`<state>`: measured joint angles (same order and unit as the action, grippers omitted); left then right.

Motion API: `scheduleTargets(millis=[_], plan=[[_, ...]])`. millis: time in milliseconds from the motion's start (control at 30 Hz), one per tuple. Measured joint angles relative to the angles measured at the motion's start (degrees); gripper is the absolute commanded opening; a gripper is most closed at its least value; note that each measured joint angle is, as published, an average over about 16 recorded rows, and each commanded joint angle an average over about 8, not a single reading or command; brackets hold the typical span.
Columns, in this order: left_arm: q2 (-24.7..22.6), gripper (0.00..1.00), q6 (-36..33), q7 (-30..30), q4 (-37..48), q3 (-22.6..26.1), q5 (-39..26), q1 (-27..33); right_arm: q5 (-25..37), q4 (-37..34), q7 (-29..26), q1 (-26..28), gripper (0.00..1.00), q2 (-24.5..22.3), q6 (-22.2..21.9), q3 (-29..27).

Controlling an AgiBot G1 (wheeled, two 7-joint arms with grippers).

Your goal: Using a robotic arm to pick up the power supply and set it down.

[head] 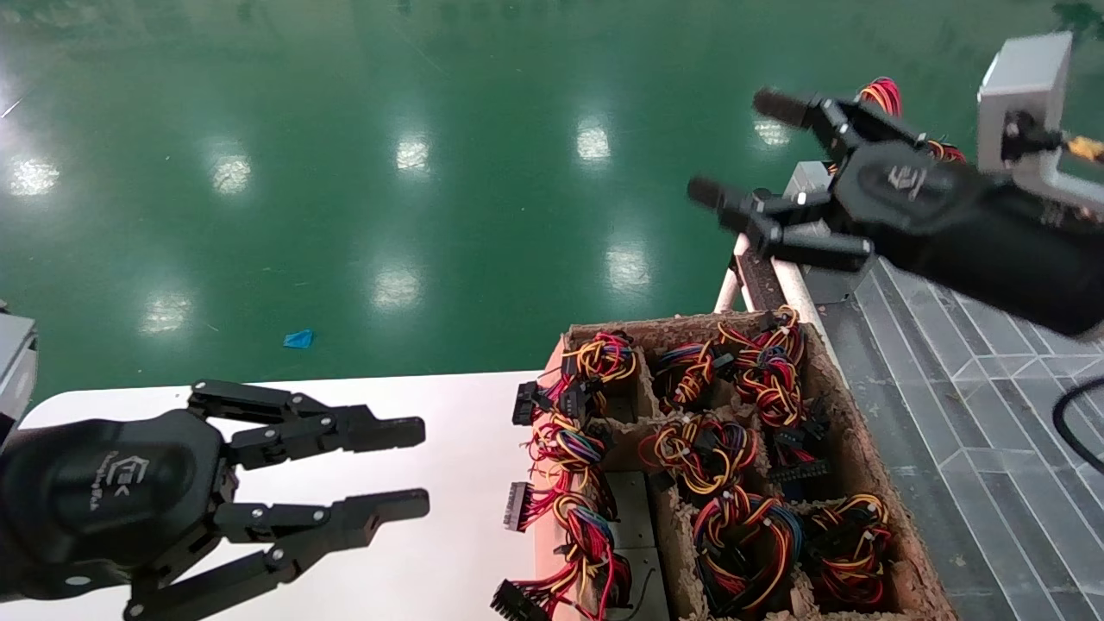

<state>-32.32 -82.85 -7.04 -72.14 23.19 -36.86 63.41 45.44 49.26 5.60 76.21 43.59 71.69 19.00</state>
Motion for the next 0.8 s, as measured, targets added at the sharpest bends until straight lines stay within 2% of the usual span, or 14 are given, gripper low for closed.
scheduleTargets(millis=[567, 800], plan=[[0.0, 1.0, 0.0, 0.0, 0.0, 0.0, 0.0, 0.0, -2.9, 19.4, -13.0, -11.7, 1.0, -6.8, 11.2, -2.4], [0.0, 1.0, 0.0, 0.0, 0.0, 0.0, 0.0, 0.0, -3.6, 24.5, -16.2, -14.8, 1.0, -8.6, 14.1, -3.0]])
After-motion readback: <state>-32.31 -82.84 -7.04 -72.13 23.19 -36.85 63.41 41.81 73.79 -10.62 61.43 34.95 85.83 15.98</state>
